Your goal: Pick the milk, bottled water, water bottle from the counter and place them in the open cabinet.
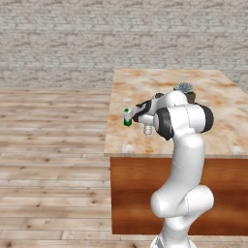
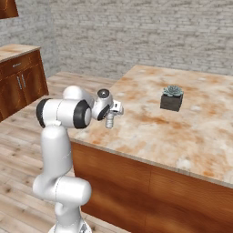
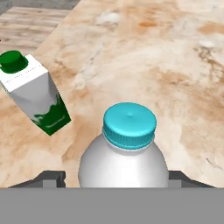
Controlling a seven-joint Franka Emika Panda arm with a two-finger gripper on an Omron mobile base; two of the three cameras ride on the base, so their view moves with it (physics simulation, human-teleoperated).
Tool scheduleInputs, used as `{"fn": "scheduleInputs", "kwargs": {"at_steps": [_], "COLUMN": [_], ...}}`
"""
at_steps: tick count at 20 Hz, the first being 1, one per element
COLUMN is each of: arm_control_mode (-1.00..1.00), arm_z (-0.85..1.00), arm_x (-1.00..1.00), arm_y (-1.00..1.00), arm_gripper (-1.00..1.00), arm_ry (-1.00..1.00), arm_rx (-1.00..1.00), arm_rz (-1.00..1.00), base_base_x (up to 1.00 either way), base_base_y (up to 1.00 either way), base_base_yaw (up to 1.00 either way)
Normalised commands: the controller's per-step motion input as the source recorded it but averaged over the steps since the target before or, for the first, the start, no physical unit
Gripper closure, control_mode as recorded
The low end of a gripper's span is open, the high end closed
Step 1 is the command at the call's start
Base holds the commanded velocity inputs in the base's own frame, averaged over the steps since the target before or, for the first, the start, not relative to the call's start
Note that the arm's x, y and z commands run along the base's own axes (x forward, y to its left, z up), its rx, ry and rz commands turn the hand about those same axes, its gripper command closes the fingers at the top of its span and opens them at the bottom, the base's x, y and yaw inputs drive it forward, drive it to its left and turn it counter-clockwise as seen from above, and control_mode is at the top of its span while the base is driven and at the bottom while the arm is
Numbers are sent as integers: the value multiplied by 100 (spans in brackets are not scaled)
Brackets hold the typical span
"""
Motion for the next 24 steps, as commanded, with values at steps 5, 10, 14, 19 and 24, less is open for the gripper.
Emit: {"fn": "scheduleInputs", "kwargs": {"at_steps": [5, 10, 14, 19, 24], "arm_control_mode": [-100, -100, -100, -100, -100], "arm_z": [-13, 3, 62, 81, 72], "arm_x": [2, 1, 0, -10, -47], "arm_y": [-2, 0, 0, 0, 0], "arm_gripper": [100, 100, 100, 100, 100], "arm_ry": [7, -1, -15, -4, -4], "arm_rx": [0, 0, 1, 0, 0], "arm_rz": [0, 1, 6, 1, 0], "base_base_x": [0, 0, 0, 0, 0], "base_base_y": [0, 0, 0, 0, 0], "base_base_yaw": [0, 0, 0, 0, 0]}}
